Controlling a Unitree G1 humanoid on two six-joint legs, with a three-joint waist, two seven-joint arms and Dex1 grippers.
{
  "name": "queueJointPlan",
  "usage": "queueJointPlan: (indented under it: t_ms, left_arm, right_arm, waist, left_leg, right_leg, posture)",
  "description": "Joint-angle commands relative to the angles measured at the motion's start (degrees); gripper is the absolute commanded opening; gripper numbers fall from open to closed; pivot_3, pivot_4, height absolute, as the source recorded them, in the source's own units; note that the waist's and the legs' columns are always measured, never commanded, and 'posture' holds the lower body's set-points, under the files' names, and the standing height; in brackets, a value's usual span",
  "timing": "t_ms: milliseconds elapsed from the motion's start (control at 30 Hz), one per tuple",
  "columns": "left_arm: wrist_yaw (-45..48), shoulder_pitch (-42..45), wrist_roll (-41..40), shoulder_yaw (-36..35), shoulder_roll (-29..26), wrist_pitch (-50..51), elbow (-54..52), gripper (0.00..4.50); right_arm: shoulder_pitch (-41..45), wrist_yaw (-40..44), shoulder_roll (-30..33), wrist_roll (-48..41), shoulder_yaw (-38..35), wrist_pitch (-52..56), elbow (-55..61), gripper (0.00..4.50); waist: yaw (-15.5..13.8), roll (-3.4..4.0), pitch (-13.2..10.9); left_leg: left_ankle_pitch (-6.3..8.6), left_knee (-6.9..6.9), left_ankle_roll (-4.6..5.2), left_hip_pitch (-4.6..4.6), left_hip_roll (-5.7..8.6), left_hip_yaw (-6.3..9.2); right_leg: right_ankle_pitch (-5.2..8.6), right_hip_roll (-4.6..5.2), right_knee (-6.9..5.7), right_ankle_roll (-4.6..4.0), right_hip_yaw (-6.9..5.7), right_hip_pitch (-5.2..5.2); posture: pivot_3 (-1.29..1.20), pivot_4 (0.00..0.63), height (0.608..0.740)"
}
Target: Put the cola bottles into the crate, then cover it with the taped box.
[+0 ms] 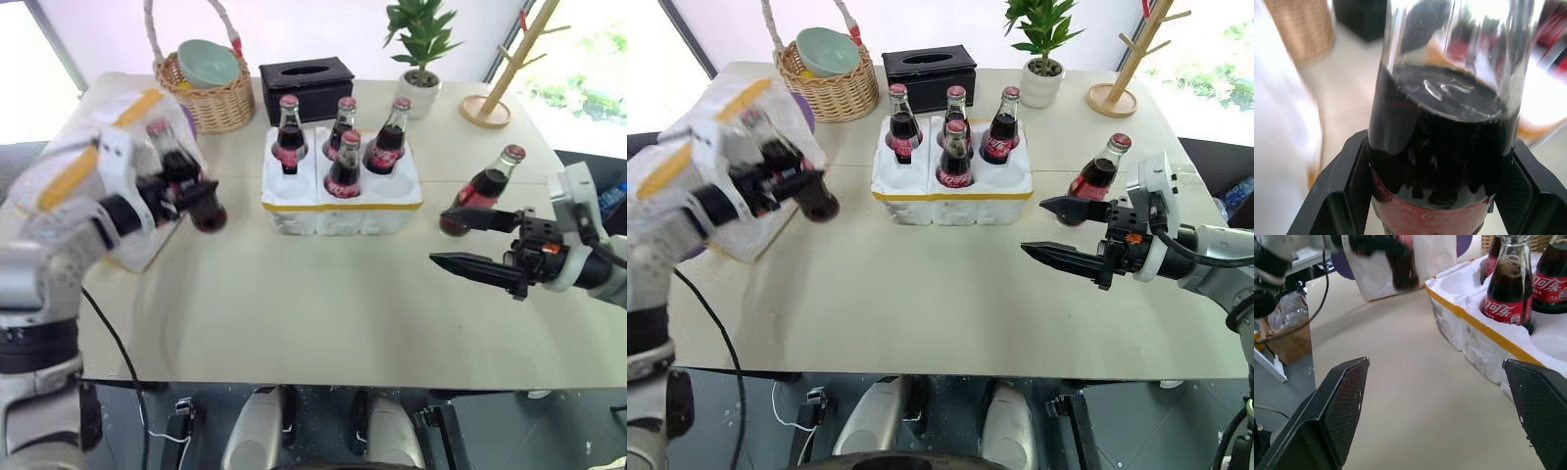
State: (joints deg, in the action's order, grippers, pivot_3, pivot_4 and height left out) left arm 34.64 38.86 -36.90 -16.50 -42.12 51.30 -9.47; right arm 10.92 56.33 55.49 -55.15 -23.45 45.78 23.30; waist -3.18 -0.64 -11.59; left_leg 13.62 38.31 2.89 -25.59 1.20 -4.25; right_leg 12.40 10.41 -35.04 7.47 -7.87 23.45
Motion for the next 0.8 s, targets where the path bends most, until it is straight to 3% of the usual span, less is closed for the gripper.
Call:
queueJointPlan:
  t_ms: [33, 300, 533, 733, 800]
  left_arm:
    - [0.77, 8.66, -1.26, 2.53, 2.08, -1.64, -0.23, 2.66]
    - [1.51, 15.27, 7.69, 13.77, 11.29, -11.08, 8.23, 2.66]
    - [1.93, 15.44, 13.98, 17.85, 14.89, -17.00, 15.03, 2.66]
    - [3.52, 14.67, 14.77, 19.61, 17.99, -15.09, 15.93, 2.66]
    - [5.16, 14.43, 14.88, 20.52, 17.25, -12.71, 15.57, 3.74]
  right_arm:
    - [0.59, -0.19, 0.04, 0.18, -1.17, -1.10, 0.12, 4.50]
    - [-0.65, -1.84, -0.61, 0.65, -2.24, -1.27, 0.83, 4.50]
    - [-2.56, -3.64, -1.09, -0.17, -3.51, -1.20, 1.96, 4.50]
    - [-2.43, -4.03, -1.65, 0.45, -2.72, -1.70, 1.69, 4.50]
    - [-2.08, -3.78, -1.51, 0.99, -2.35, -2.03, 1.20, 4.50]
  waist:
    - [-0.28, 0.00, 0.01]
    - [0.00, -0.01, 0.00]
    - [0.84, -0.02, 0.00]
    - [0.40, -0.01, 0.01]
    - [0.14, -0.01, 0.01]
  left_leg:
    - [-0.03, 0.00, -0.04, 0.02, 0.01, -0.02]
    - [-0.24, -0.06, -0.05, 0.12, -0.03, -0.18]
    - [-0.22, -0.07, -0.01, 0.09, -0.03, -0.16]
    - [-0.10, -0.04, 0.24, 0.11, -0.03, -0.07]
    - [-0.10, -0.02, 0.25, 0.12, -0.02, -0.06]
  right_leg:
    - [0.00, 0.00, 0.01, 0.00, 0.01, -0.01]
    - [-0.01, -0.02, -0.06, 0.01, 0.04, -0.02]
    - [-0.01, 0.02, -0.06, 0.02, 0.04, 0.00]
    - [-0.04, 0.04, -0.06, 0.01, 0.01, -0.04]
    - [-0.05, 0.05, -0.06, 0.02, 0.01, -0.07]
  posture:
    - [0.00, 0.150, 0.736]
    - [0.00, 0.150, 0.736]
    - [0.00, 0.150, 0.736]
    - [0.00, 0.150, 0.736]
    - [0.00, 0.150, 0.736]
